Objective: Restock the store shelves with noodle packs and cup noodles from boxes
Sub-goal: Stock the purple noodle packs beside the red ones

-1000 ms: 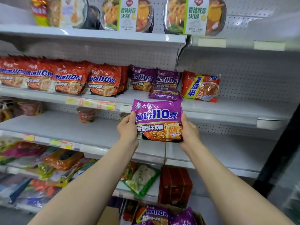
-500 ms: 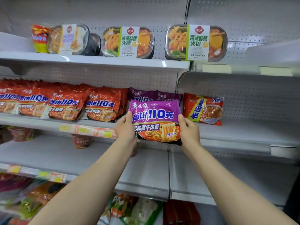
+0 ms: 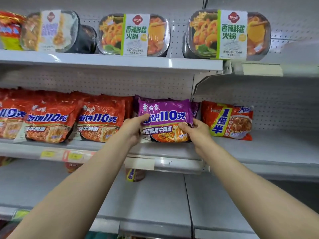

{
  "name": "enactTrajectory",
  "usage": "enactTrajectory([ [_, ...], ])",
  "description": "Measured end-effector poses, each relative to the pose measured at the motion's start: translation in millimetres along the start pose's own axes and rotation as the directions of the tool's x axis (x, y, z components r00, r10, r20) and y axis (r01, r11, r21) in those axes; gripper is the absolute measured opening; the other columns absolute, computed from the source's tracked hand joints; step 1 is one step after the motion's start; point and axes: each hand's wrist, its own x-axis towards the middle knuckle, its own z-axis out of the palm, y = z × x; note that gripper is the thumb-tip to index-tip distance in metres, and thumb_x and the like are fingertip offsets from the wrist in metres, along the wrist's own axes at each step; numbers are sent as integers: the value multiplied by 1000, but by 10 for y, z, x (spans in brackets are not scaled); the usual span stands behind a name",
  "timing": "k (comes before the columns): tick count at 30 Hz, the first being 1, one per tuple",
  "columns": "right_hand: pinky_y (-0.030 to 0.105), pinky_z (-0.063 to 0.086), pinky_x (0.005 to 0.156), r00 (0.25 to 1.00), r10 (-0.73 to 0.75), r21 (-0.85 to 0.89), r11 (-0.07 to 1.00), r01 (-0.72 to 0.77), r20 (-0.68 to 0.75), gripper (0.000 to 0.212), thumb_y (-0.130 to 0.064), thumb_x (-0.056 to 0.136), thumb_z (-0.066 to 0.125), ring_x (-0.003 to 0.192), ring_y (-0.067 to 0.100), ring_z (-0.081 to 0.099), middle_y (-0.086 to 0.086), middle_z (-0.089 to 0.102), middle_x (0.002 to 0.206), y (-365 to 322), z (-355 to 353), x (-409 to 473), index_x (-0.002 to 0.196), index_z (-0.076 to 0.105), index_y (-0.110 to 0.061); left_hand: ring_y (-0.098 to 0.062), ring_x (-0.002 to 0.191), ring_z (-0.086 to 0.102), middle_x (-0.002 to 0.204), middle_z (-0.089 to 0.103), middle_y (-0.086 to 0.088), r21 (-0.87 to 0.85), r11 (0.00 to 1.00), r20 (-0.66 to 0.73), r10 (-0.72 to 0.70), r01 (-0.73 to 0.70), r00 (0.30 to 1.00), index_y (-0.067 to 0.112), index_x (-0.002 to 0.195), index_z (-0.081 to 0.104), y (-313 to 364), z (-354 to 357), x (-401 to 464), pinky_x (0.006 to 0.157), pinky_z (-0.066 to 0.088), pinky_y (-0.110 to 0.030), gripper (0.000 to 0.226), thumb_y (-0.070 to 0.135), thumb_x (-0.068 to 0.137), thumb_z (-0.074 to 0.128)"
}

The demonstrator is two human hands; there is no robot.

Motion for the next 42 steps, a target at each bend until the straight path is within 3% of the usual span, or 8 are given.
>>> enactTrajectory([
  [4, 18, 54, 61, 999, 18, -11, 1000, -19, -30, 33, -15, 86, 79, 89, 13, 73, 1, 75, 106, 28, 126, 295, 116, 65, -19, -33, 82, 75, 100, 74, -22, 131, 990, 64, -55, 46, 996, -11, 119, 59, 137, -49, 278, 67, 61, -46, 42, -6, 80, 75],
  [9, 22, 55, 65, 998, 6, -34, 999, -9, -68, 24, -11, 87, 78, 87, 13, 73, 2, 75, 104, 58, 315, 660, 103, 65, -21, -21, 69, 72, 91, 73, -13, 225, 972, 11, 68, -68, 998, -1, 106, 65, 224, -8, 630, 48, 55, -29, 25, -4, 83, 76],
  [12, 31, 59, 75, 995, -17, -99, 995, 7, -98, 24, -11, 85, 80, 90, 17, 73, 3, 75, 106, 114, 434, 902, 103, 67, -19, -24, 79, 71, 97, 74, -10, 243, 958, -41, 169, -154, 985, 5, 110, 68, 189, 10, 892, 67, 57, -33, 31, -1, 82, 79],
  [17, 44, 58, 92, 995, 16, -145, 989, -31, -103, 39, -15, 82, 83, 97, 22, 72, 5, 74, 110, 171, 665, 1291, 117, 67, -12, -31, 91, 70, 96, 73, -5, 399, 899, -183, 273, -183, 944, 22, 85, 66, 143, -6, 1322, 86, 59, -50, 15, 20, 82, 81],
  [21, 41, 57, 93, 992, 43, -150, 987, -60, -117, 38, -13, 84, 81, 100, 23, 71, 6, 73, 113, 250, 771, 1499, 118, 66, -11, -35, 96, 70, 107, 74, -13, 524, 819, -212, 390, -233, 896, 10, 108, 71, 117, 8, 1440, 87, 58, -48, 26, 23, 86, 76],
  [30, 37, 55, 91, 989, 59, -176, 981, -83, -136, 32, -10, 83, 81, 99, 23, 69, 6, 72, 112, 454, 924, 1727, 112, 67, -11, -33, 93, 71, 105, 71, -11, 454, 828, -143, 433, -330, 890, 6, 114, 65, -25, -52, 1694, 84, 59, -48, 19, 10, 96, 64],
  [38, 34, 54, 93, 996, -57, -514, 857, 12, -70, 33, -15, 85, 80, 103, 24, 68, 8, 72, 116, 567, 977, 1842, 115, 68, -8, -35, 96, 70, 102, 68, -6, 456, 831, -127, 415, -318, 901, 16, 117, 63, -135, -91, 1855, 86, 59, -54, 21, 8, 98, 59],
  [42, 26, 48, 88, 998, -58, -607, 794, 24, -36, 34, -17, 84, 81, 108, 24, 67, 6, 71, 117, 576, 969, 1849, 115, 69, -9, -35, 111, 64, 121, 67, -15, 621, 745, -123, 402, -245, 908, 6, 122, 60, -120, -93, 1859, 89, 51, -37, 24, 11, 99, 59],
])
